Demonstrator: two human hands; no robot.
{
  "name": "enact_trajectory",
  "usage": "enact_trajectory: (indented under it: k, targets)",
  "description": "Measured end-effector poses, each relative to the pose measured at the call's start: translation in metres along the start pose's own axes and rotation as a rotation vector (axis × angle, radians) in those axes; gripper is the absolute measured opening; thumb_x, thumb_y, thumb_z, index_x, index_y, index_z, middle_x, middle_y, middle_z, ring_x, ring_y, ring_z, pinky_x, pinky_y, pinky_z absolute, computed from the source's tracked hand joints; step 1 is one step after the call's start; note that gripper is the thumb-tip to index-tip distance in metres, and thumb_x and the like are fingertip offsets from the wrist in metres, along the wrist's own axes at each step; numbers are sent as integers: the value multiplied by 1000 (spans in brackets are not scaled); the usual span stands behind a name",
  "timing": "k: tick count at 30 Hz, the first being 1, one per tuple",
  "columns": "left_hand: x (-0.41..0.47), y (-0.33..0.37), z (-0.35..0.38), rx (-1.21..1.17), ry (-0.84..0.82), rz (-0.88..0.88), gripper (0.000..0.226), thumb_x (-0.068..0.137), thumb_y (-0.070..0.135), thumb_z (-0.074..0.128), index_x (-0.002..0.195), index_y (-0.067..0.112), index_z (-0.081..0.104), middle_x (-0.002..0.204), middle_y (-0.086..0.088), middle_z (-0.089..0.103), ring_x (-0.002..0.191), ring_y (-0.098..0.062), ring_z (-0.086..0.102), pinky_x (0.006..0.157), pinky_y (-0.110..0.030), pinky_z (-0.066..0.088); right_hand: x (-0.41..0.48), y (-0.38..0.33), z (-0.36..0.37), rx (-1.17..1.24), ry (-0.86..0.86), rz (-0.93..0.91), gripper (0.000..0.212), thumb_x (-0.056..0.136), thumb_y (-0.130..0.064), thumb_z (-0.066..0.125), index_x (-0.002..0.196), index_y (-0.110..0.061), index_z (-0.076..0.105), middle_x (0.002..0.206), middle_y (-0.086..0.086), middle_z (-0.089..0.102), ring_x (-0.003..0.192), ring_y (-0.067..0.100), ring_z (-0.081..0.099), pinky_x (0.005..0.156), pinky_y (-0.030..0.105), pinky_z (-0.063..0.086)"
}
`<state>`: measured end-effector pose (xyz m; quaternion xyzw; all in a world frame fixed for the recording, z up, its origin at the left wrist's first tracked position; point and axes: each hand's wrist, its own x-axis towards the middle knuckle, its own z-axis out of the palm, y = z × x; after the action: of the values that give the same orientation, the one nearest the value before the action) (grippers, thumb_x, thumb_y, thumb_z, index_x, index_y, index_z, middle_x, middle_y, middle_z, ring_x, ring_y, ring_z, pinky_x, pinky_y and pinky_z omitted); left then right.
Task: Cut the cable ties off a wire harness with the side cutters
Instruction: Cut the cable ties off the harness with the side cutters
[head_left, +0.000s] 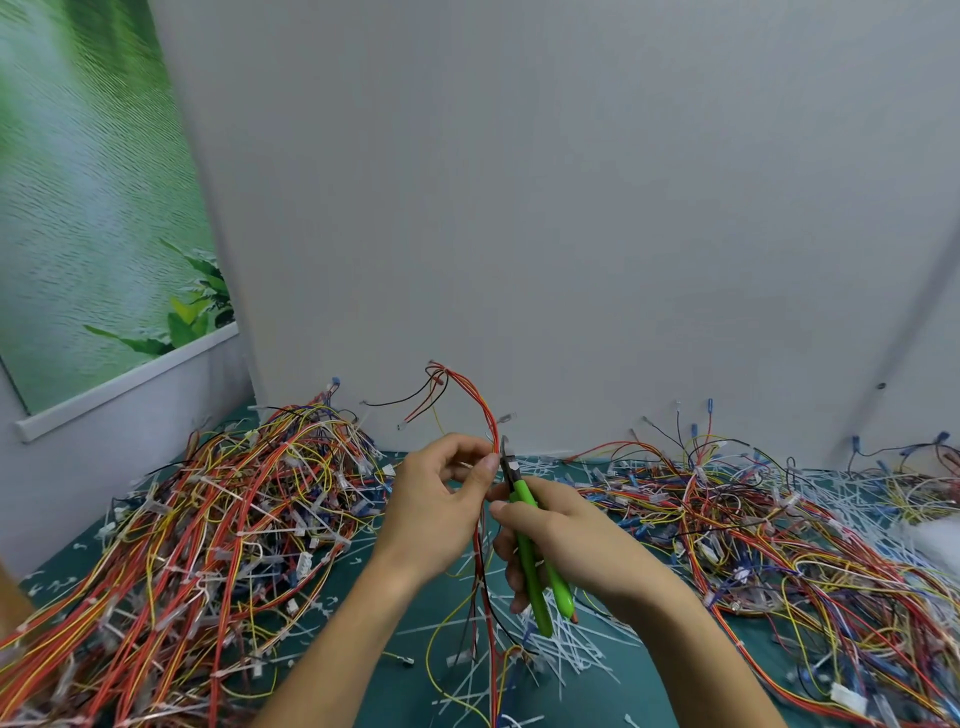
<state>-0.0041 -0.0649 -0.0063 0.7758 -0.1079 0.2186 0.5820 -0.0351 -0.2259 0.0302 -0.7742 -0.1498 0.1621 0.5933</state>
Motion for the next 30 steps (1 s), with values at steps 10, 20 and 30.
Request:
enact_trajectory:
  k: [10,20,30]
  targets:
    - [-1,2,-1,-7,15,21,6,95,22,70,95,28,69,89,15,73,84,-6,71,74,-23,58,2,7,-1,-72,42,-42,17,103,-7,47,118,-8,55,71,4,60,56,23,55,52,37,51]
    - [-2,5,1,16,12,21,5,95,20,70,97,24,72,88,11,74,84,-5,69,72,-19,56,2,2,-2,-9,5,-4,20,104,-19,57,119,-6,58,82,12,59,68,30,60,67,51,58]
    - [-1,1,1,11,13,5,4,95,21,70,96,25,71,88,10,74,82,-7,72,73,-22,57,2,5,-1,-53,25,-23,19,103,-6,44,118,-8,55,73,9,56,57,22,53,50,35,52]
